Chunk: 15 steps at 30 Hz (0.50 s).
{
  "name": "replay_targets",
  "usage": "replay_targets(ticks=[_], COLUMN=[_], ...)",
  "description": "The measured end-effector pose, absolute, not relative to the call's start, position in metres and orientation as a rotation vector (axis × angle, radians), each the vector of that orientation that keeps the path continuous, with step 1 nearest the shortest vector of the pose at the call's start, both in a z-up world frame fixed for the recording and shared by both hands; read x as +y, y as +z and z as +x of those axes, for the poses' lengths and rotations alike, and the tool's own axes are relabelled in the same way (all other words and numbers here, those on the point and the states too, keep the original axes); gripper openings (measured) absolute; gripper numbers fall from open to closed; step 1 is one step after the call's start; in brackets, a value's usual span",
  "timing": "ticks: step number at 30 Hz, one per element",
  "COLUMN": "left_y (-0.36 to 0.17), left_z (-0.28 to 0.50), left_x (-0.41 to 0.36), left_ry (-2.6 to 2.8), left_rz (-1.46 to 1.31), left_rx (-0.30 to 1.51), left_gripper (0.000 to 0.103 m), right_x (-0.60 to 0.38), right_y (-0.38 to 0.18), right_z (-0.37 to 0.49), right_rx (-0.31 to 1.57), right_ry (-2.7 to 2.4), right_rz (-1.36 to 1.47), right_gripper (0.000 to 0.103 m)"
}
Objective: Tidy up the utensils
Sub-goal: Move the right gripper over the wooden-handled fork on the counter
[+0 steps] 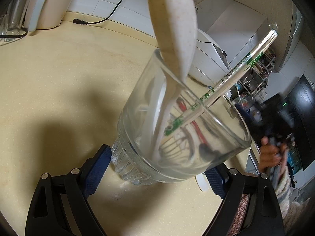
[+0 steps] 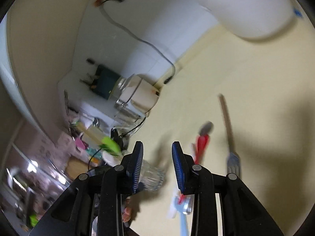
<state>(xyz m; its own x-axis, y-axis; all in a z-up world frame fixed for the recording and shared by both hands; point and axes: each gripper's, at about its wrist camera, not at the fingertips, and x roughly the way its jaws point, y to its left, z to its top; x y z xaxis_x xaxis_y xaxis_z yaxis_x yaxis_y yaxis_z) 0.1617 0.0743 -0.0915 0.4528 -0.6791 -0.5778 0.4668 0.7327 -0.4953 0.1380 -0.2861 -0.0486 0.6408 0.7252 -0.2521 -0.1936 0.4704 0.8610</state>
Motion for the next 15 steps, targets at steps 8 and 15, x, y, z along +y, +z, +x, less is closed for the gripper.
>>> replay_targets(ticks=[8,15], left_y=[-0.092,-0.092], left_z=[0.16,0.16], left_x=[0.077,0.076], left_ry=[-0.717,-0.716], left_rz=[-0.281,-0.281], left_rx=[0.838,0.838], left_gripper=[0.091,0.091], right_x=[-0.315,-0.318], right_y=[-0.077,-0.084], right_z=[0.138,0.138], right_rx=[0.673,0.7], right_ry=[0.589,0.566], right_rz=[1.109,1.107], right_gripper=[0.039,0.039])
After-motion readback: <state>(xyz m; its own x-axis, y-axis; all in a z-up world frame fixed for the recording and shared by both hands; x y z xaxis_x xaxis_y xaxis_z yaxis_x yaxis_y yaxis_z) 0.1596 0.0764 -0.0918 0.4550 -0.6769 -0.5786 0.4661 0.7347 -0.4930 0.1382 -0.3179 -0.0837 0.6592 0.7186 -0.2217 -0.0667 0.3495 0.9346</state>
